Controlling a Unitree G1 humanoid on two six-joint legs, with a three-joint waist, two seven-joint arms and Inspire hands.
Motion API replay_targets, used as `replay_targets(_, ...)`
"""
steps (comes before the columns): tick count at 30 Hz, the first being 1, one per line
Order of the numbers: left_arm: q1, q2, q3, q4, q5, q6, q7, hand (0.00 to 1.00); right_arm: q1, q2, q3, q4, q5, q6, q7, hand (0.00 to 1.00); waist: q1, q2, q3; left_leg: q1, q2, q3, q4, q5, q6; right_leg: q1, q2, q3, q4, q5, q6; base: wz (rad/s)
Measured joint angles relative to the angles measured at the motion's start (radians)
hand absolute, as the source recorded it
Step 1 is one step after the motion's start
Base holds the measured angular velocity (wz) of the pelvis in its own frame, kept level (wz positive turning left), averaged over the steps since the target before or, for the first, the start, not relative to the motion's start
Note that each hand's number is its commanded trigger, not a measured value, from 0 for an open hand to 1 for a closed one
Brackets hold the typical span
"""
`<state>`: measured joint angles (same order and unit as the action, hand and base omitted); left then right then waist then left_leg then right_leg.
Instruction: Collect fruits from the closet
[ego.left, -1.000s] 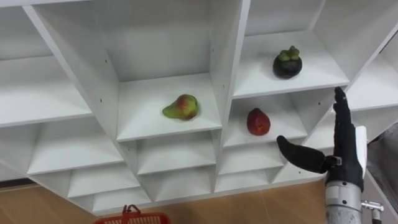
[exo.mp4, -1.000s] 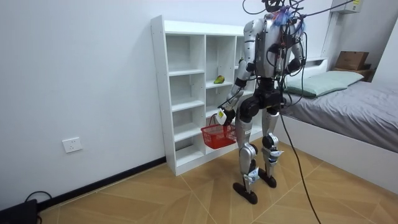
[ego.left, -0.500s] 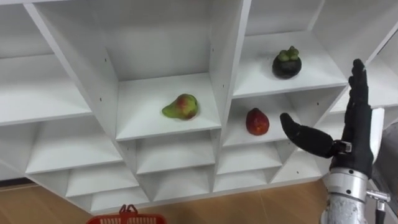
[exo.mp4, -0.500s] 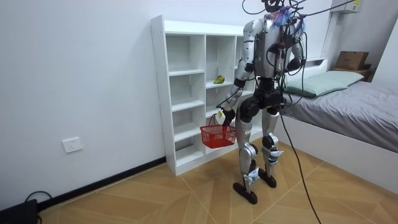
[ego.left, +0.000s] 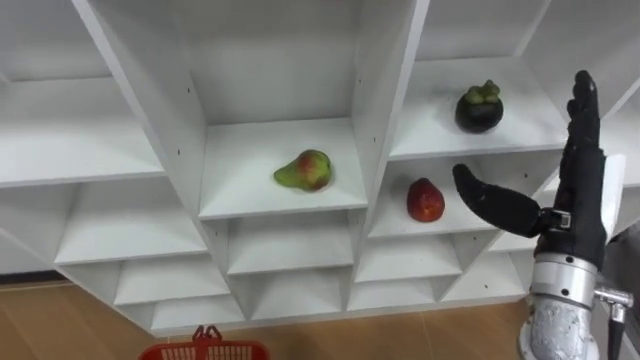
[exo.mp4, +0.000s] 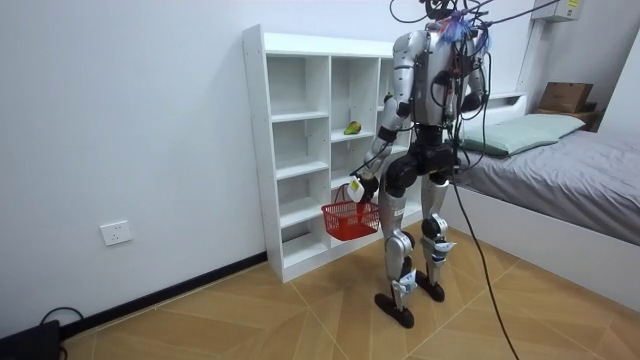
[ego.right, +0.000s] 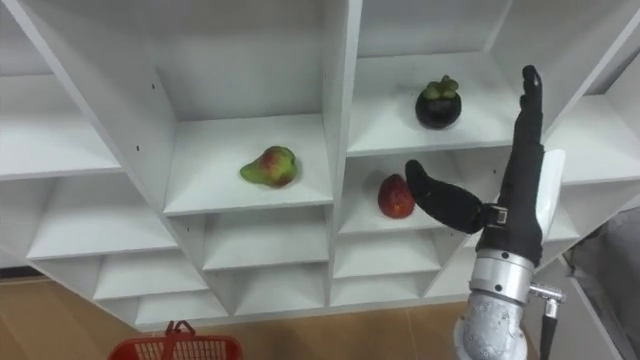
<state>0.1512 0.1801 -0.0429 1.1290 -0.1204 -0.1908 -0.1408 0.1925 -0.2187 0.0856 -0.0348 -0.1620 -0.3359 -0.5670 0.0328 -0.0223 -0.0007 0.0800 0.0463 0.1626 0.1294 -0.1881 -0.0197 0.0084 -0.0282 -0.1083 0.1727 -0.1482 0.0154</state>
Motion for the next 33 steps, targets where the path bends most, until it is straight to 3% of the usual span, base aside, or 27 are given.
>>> replay_targets(8,-0.001,0.000,0.000,0.000,0.004,0.001,0.000,1.00,-0.039,-0.019,-0.020,-0.002,-0.006,0.000,-0.020,0.00,0.000,-0.015,0.0014,0.002,0.000,-0.004,0.001,0.000,0.000,0.011,0.000,-0.006,-0.004,0.000,0.000,0.01)
replay_targets(19,-0.002,0.004,0.000,-0.011,0.006,0.019,0.000,1.00,-0.086,-0.061,-0.041,-0.016,-0.005,-0.001,-0.030,0.00,0.000,-0.017,0.0036,-0.006,0.000,-0.026,0.003,0.000,0.000,0.014,-0.002,-0.024,-0.005,0.000,0.000,0.05)
replay_targets(25,-0.002,0.012,-0.004,-0.027,0.004,0.020,0.001,1.00,-0.101,-0.063,-0.036,0.045,0.003,-0.004,-0.030,0.00,0.003,-0.026,0.0054,-0.011,-0.001,-0.033,0.006,0.000,0.000,0.016,-0.003,-0.032,-0.007,0.000,0.000,0.04)
replay_targets(33,-0.004,0.027,-0.012,-0.052,0.004,0.039,0.004,1.00,-0.108,-0.070,-0.027,0.089,0.028,0.001,-0.017,0.00,0.004,-0.021,0.0068,-0.015,-0.001,-0.036,0.007,0.000,0.000,0.011,-0.004,-0.034,-0.007,0.000,0.000,0.00)
